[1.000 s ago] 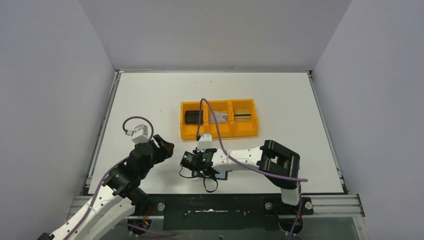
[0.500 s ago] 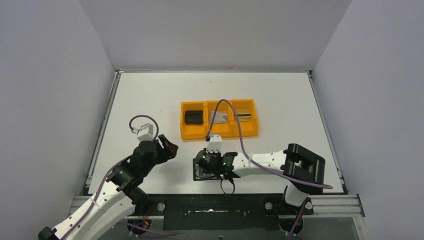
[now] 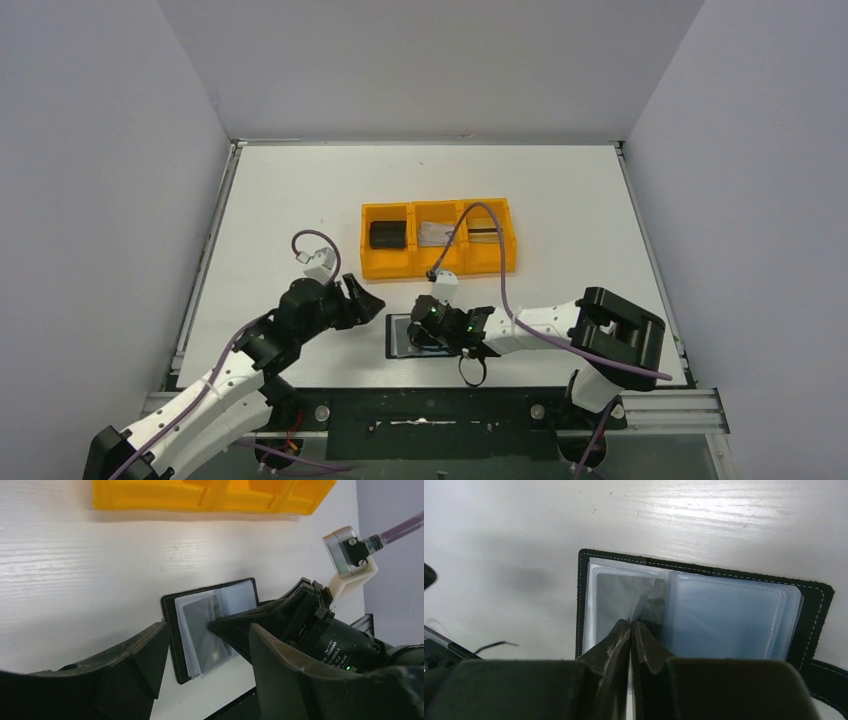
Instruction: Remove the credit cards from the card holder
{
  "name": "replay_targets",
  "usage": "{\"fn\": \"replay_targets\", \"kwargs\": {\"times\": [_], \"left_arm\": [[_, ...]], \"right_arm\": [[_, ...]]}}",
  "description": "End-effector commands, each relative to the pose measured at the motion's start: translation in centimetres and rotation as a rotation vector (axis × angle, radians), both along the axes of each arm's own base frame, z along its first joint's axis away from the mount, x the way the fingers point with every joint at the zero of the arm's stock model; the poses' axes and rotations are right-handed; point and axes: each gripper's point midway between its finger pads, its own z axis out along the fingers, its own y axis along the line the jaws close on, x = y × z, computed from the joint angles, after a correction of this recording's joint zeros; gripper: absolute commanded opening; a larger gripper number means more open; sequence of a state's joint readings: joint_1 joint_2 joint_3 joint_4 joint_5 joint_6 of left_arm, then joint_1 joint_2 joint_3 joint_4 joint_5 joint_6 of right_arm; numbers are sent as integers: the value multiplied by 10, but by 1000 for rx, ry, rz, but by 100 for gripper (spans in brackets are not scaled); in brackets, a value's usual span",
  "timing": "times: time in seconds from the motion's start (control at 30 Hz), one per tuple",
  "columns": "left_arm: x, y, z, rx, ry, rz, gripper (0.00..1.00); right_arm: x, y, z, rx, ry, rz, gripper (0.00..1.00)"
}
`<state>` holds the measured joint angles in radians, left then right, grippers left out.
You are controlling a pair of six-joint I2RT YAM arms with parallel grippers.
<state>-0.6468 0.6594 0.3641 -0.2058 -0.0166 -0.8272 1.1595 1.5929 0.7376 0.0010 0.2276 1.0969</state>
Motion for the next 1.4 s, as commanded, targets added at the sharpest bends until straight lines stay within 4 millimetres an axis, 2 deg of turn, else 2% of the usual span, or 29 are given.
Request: {"fn": "replay_targets", "kwargs": {"times": [0.0,0.17,0.5,0.8,1.37], "left_arm": [[-2,-31,13,-109,-21,-129,59],[-4,-39,1,-108,31,-169,59],[-11,-52,3,-162,36,-238,59],[-18,-63,-12,-180,102,-296,58],[-30,-82,-34,-215,186,-391,56]], "right_arm": [[8,14,28,141,-31,-25,4],[9,7,28,164,-30,-49,4],[9,0,33,257,-22,-67,4],[9,-3,32,304,-14,-81,3],[9,-9,30,317,-12,-101,1]]}}
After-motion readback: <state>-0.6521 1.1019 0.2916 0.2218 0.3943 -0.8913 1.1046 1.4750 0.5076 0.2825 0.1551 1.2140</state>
